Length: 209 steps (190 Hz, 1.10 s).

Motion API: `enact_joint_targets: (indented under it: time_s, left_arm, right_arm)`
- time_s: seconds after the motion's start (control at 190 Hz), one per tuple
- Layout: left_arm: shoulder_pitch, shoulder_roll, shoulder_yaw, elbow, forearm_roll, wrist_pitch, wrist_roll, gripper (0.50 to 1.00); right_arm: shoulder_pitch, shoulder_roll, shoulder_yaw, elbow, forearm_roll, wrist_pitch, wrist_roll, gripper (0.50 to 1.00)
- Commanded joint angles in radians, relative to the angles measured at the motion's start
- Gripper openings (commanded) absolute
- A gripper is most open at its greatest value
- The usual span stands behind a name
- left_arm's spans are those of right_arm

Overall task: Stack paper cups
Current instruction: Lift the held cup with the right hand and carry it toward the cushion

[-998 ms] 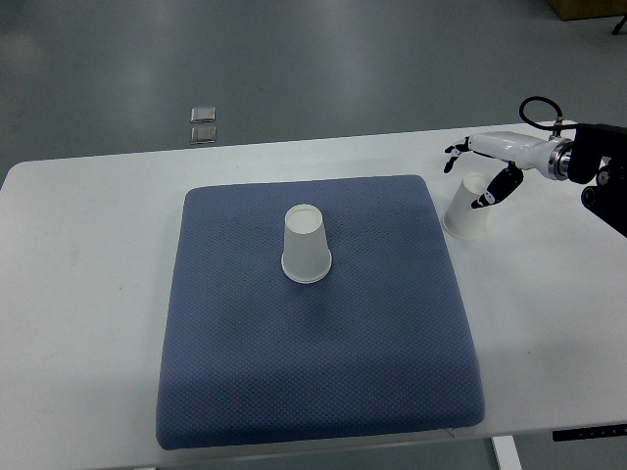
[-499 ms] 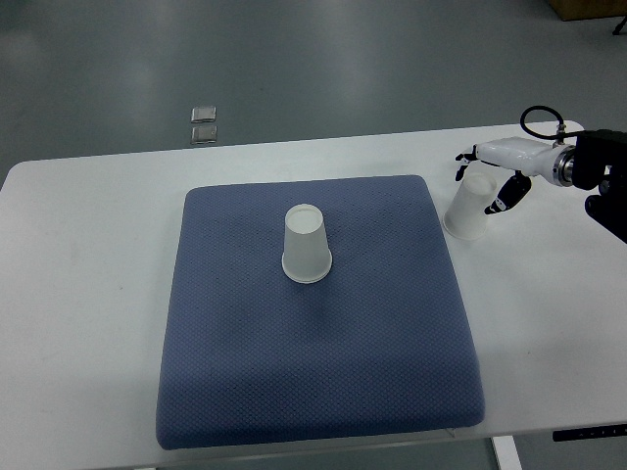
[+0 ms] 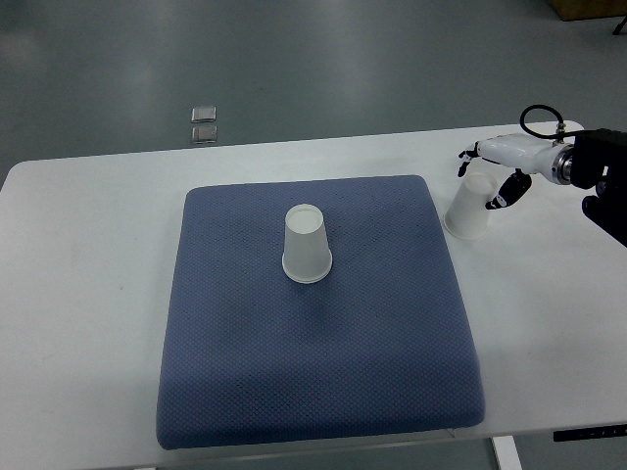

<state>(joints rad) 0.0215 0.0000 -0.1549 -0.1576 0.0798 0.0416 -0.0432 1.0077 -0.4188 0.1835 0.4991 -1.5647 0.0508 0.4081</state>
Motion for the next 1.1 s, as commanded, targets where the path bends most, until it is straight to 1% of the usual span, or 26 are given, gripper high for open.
enact_joint_targets:
  time_s: [0.0,0.042,0.068,0.152,0.221,0.247,0.294,0.341,0.399,0.404,0.457,0.562,0.835,0.977,1.092]
  left_arm:
    - [0.000,0.000,0.000,0.001,0.000,0.000,0.000,1.000]
    - [0.000,0.000,0.000,0.000,0.000,0.000,-0.001,1.000]
    - [0.000,0.000,0.000,0.000,0.000,0.000,0.000,1.000]
    - [0.000,0.000,0.000,0.000,0.000,0.000,0.000,1.000]
    - [0.000,0.000,0.000,0.000,0.000,0.000,0.000,1.000]
    - [0.000,0.000,0.000,0.000,0.000,0.000,0.000,1.000]
    - [0.000,0.000,0.000,0.000,0.000,0.000,0.000,1.000]
    - [0.000,0.000,0.000,0.000,0.000,0.000,0.000,1.000]
    - [0.000,0.000,0.000,0.000,0.000,0.000,0.000,1.000]
    - [0.000,0.000,0.000,0.001,0.000,0.000,0.000,1.000]
    - [0.000,0.000,0.000,0.000,0.000,0.000,0.000,1.000]
    - [0.000,0.000,0.000,0.001,0.000,0.000,0.000,1.000]
    - [0.000,0.000,0.000,0.000,0.000,0.000,0.000,1.000]
    - [0.000,0.000,0.000,0.000,0.000,0.000,0.000,1.000]
    - [0.000,0.000,0.000,0.001,0.000,0.000,0.000,1.000]
  right_arm:
    - [0.002,0.002,-0.012,-0.004,0.002,-0.006,0.000,0.829]
    - [0.002,0.002,-0.012,-0.004,0.000,-0.006,0.000,0.815]
    - [0.002,0.002,-0.012,-0.004,0.002,-0.006,0.000,0.797]
    - [0.002,0.003,-0.013,-0.005,0.002,-0.006,0.000,0.774]
    - [0.002,0.002,-0.015,-0.005,0.002,-0.006,0.000,0.746]
    - [0.002,0.002,-0.015,-0.005,0.002,-0.006,0.000,0.727]
    - [0.002,0.002,-0.015,-0.005,0.002,-0.006,0.001,0.715]
    - [0.002,0.002,-0.015,-0.005,0.000,-0.006,0.000,0.680]
    - [0.002,0.002,-0.015,-0.005,0.000,-0.006,0.000,0.680]
    - [0.003,0.002,-0.013,-0.005,0.002,-0.008,0.000,0.652]
    - [0.011,0.002,-0.013,-0.005,0.002,-0.008,0.000,0.623]
    - [0.026,-0.003,-0.012,-0.005,0.009,-0.008,0.001,0.597]
    - [0.150,-0.014,0.004,0.016,0.034,-0.002,0.029,0.592]
    - [0.223,-0.020,0.004,0.096,0.072,0.006,0.032,0.592]
    - [0.278,-0.040,0.008,0.190,0.089,0.046,0.034,0.592]
